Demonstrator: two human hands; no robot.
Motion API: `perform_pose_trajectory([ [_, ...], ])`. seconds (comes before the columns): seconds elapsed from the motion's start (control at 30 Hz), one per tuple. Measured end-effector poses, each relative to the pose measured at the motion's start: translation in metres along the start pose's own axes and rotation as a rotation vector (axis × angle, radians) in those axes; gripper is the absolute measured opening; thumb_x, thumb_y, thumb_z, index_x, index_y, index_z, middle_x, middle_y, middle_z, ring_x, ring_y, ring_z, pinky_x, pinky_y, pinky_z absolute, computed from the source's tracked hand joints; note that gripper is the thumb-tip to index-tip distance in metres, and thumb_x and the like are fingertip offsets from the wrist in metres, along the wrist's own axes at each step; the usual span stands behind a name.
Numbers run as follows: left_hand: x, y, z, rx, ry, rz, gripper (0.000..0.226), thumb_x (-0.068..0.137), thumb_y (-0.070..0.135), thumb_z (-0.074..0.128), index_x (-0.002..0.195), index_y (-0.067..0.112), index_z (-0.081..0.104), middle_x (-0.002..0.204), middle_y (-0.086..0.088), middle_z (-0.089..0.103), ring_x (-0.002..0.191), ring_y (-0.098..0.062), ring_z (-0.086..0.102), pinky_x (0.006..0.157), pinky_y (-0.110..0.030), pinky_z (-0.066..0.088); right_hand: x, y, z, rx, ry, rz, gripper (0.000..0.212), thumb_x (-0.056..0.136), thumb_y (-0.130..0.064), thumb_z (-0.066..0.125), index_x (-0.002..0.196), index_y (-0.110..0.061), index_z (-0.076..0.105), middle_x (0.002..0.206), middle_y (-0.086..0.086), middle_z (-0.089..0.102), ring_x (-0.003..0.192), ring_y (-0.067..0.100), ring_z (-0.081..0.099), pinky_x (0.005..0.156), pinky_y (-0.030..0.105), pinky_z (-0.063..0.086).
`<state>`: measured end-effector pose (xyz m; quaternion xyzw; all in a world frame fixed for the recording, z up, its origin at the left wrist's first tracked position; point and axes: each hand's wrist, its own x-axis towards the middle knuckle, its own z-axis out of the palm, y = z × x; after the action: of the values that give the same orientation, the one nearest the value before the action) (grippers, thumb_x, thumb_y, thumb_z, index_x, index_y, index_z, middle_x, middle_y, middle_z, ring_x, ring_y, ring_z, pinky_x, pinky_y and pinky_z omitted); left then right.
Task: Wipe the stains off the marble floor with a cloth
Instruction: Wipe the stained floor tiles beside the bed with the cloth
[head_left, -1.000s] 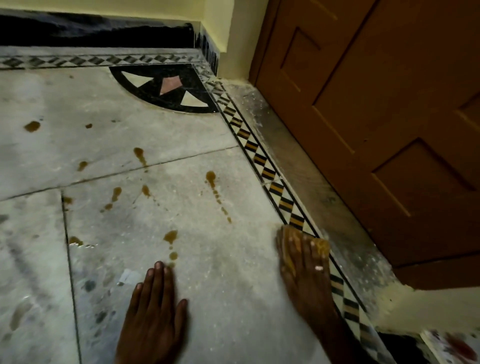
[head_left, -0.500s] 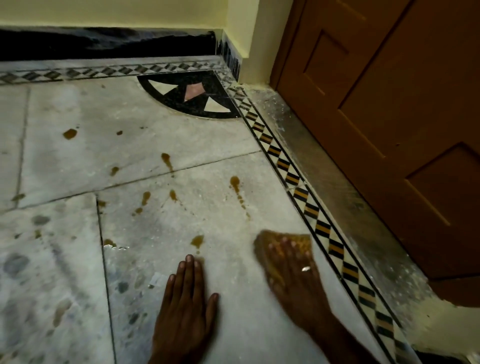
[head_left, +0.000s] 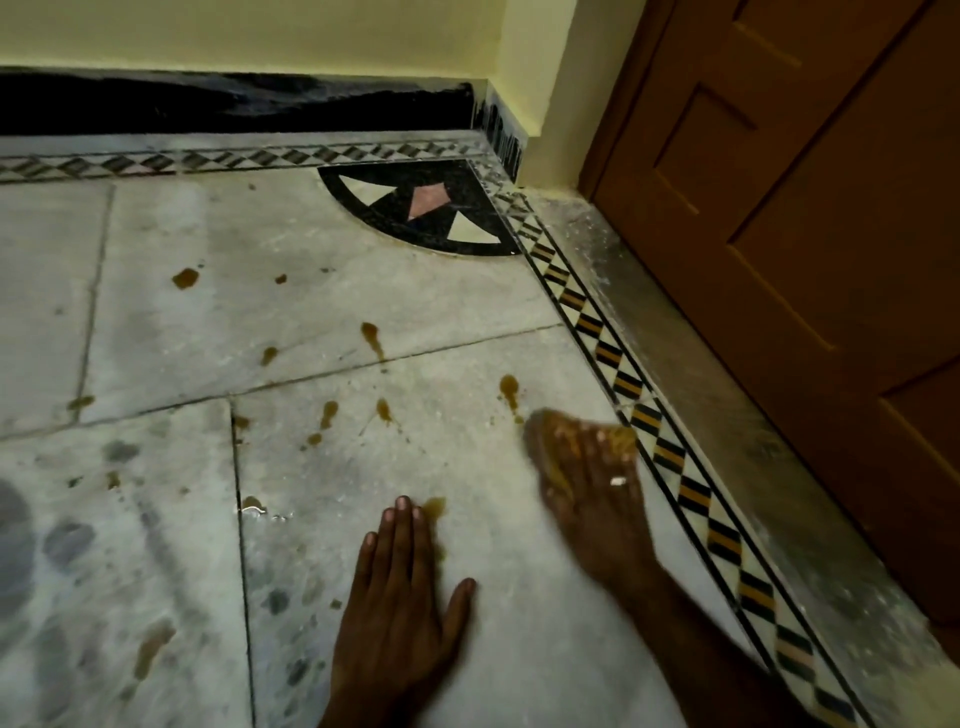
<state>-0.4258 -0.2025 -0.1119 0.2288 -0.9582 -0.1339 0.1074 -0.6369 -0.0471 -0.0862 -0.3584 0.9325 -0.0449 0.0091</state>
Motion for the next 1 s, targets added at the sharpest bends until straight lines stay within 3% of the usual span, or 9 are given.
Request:
perform_pose_trajectory([
  [0.07,-0.001,0.001,0.0,-0.005,-0.012,-0.003,0.087,0.095,0.06,0.041,0.154,-0.003,0.029,0.163,-0.02,0.026,0.15,-0.034,0.03,0.12,-0.047,0.026,0.052,0.001,-0.003,0.023,-0.117,0.112,0.073,0.097,-0.061,0.006,0.163,-0.033,-0.005,0.173,0.001,-0.003,0.159,0.025,0.0,0.126,0.053,-0.004],
  [0.13,0.0,0.0,0.001,-0.012,-0.024,-0.008,0.088,0.095,0.062,0.04,0.154,-0.002,0.028,0.164,-0.019,0.025,0.151,-0.033,0.028,0.121,-0.047,0.025,0.093,-0.012,-0.005,0.059,-0.157,0.139,0.07,0.099,-0.061,0.009,0.162,-0.037,-0.011,0.173,-0.001,-0.007,0.159,0.022,-0.007,0.124,0.052,-0.011],
  [0.27,0.0,0.001,0.0,-0.023,-0.013,-0.015,0.09,0.094,0.063,0.041,0.155,-0.002,0.028,0.164,-0.019,0.025,0.152,-0.033,0.026,0.121,-0.046,0.024,0.12,-0.05,-0.007,0.036,-0.206,0.064,0.082,0.085,-0.065,0.0,0.162,-0.038,-0.006,0.173,-0.002,-0.004,0.159,0.021,-0.003,0.125,0.05,-0.004],
  [0.37,-0.001,0.002,-0.001,-0.03,0.015,-0.006,0.086,0.094,0.057,0.044,0.154,-0.003,0.028,0.164,-0.02,0.025,0.152,-0.033,0.025,0.121,-0.047,0.024,0.101,-0.077,-0.008,0.029,-0.226,-0.1,0.082,0.084,-0.063,-0.002,0.162,-0.037,-0.002,0.173,0.0,-0.003,0.159,0.023,-0.002,0.124,0.048,0.0],
  [0.53,-0.005,-0.001,-0.005,-0.033,0.083,-0.002,0.072,0.093,0.036,0.043,0.15,-0.008,0.034,0.16,-0.025,0.03,0.149,-0.037,0.03,0.118,-0.052,0.03,0.048,-0.114,0.006,-0.011,-0.155,-0.353,0.07,0.095,-0.051,0.032,0.162,-0.03,0.027,0.168,0.007,0.026,0.154,0.031,0.029,0.118,0.05,0.014],
  [0.7,-0.024,-0.014,-0.012,-0.08,0.141,-0.041,0.069,0.092,0.031,0.041,0.147,-0.01,0.038,0.158,-0.026,0.033,0.147,-0.039,0.034,0.118,-0.051,0.026,-0.003,-0.131,0.007,0.003,-0.098,-0.476,0.074,0.089,-0.049,0.043,0.16,-0.032,0.031,0.167,0.005,0.031,0.153,0.028,0.031,0.117,0.05,0.019],
  [1.0,-0.087,-0.017,-0.028,-0.041,0.111,0.092,0.071,0.093,0.037,0.045,0.147,-0.01,0.038,0.159,-0.026,0.032,0.149,-0.039,0.031,0.118,-0.052,0.029,-0.091,-0.135,0.006,0.04,-0.088,-0.561,0.095,0.086,-0.05,0.05,0.164,-0.028,0.0,0.169,0.004,0.023,0.155,0.026,0.027,0.118,0.05,0.02],
])
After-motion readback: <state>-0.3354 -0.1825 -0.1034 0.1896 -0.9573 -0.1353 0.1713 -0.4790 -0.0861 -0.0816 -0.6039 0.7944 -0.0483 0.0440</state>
